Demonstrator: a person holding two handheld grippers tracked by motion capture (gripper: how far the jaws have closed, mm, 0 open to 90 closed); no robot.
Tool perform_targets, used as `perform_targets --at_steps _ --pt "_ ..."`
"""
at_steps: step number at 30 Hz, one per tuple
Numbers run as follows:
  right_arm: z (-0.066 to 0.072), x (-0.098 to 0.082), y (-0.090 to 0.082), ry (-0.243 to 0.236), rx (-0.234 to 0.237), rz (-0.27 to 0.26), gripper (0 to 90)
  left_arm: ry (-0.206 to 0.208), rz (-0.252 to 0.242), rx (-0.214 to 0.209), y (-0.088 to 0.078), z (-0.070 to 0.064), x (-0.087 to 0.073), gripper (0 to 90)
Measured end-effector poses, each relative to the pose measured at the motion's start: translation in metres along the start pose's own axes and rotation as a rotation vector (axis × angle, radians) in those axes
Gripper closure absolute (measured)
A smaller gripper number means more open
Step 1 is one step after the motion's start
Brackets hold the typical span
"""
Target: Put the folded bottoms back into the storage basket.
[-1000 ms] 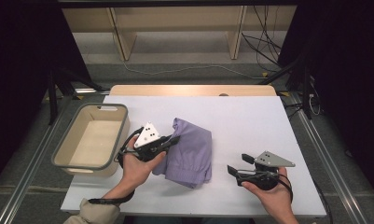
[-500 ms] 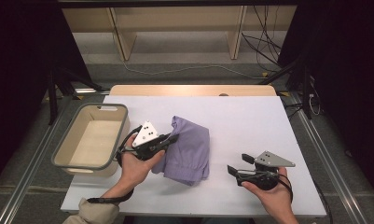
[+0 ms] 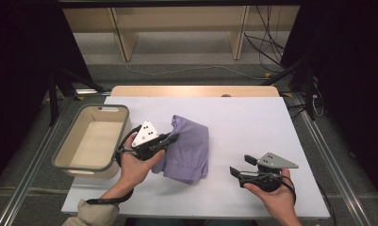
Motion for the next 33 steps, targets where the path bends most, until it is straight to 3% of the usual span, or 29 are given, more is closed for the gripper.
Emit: perform_targets --at_steps 33 --pt "0.0 -0.0003 0.0001 0.0 0.0 0.002 26.1 0.003 -0.025 0.023 -0.0066 0.0098 0.0105 84.9"
Point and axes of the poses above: each handheld gripper's, and its own axes: y roughly forward along the jaws, x roughly out of its top, z roughly to its left, the point moved 9 cm from there along y, roughly forward along the jaws, and after that the axes turned 11 degrees about -z, right-handed, at the moved point
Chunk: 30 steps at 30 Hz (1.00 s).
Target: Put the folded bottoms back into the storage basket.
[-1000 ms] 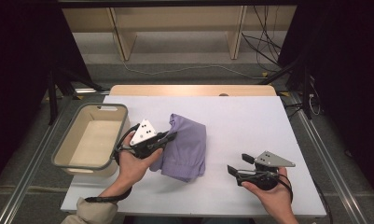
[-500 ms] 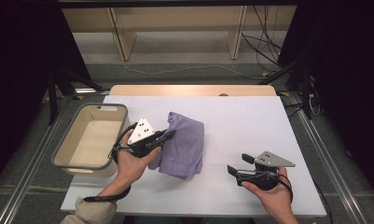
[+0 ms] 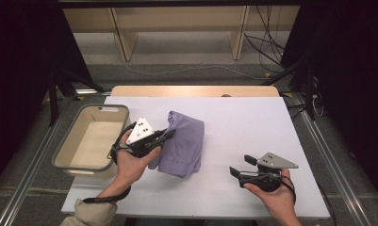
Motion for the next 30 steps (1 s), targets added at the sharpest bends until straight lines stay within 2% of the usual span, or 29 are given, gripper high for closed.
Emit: perform_targets --at_steps 17,23,30 --pt "0.0001 -0.0002 0.0002 0.001 0.001 0.0 26.1 0.0 -0.011 0.01 -0.0023 0.0035 0.0031 84.9" --pt "0.0001 -0.0001 0.0001 0.001 0.001 -0.001 26.1 0.001 -0.041 0.032 -0.004 0.0063 0.006 84.9" --pt "0.0002 0.0 0.0002 0.001 0.001 -0.001 26.0 0.005 -0.045 0.042 -0.0052 0.0086 0.0072 84.9"
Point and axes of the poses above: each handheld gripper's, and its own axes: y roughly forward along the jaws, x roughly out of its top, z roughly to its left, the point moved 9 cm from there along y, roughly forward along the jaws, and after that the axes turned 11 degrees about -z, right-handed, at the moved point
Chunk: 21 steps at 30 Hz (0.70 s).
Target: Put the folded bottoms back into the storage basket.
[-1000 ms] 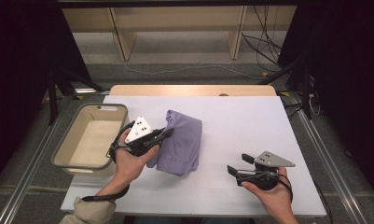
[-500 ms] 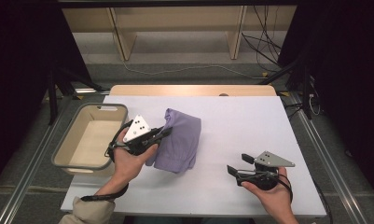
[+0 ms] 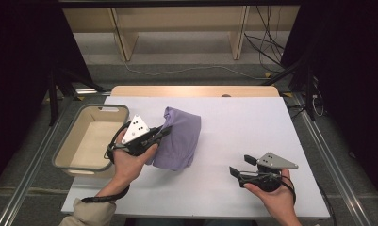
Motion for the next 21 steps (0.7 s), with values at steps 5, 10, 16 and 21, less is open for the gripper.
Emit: perform_targets --at_steps 5,10,16,21 --pt "0.0001 -0.0001 0.0 0.0 0.0 0.0 26.0 0.004 0.001 0.004 -0.0009 0.0017 0.0015 84.9" --pt "0.0 0.0001 -0.0001 -0.001 0.0 -0.001 26.1 0.005 0.001 0.004 -0.0018 0.0027 0.0026 84.9" --pt "0.0 0.0003 -0.0001 -0.002 0.0 -0.002 26.1 0.005 -0.002 0.007 -0.0031 0.0042 0.0046 84.9" --pt "0.0 0.0003 -0.0001 -0.001 0.0 -0.002 26.1 0.005 0.0 0.008 -0.0042 0.0055 0.0058 84.9"
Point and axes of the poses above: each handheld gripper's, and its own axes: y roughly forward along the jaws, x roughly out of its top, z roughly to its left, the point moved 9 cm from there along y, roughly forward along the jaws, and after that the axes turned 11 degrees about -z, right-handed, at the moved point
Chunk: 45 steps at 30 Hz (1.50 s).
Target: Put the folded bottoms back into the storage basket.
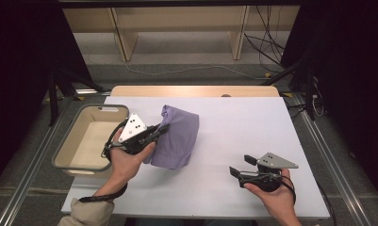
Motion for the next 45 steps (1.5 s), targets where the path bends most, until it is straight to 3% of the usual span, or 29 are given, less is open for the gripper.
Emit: perform_targets --at_steps 45 --pt "0.0 0.0 0.0 0.0 0.0 0.0 26.1 0.005 -0.013 0.03 -0.011 0.017 0.012 84.9"
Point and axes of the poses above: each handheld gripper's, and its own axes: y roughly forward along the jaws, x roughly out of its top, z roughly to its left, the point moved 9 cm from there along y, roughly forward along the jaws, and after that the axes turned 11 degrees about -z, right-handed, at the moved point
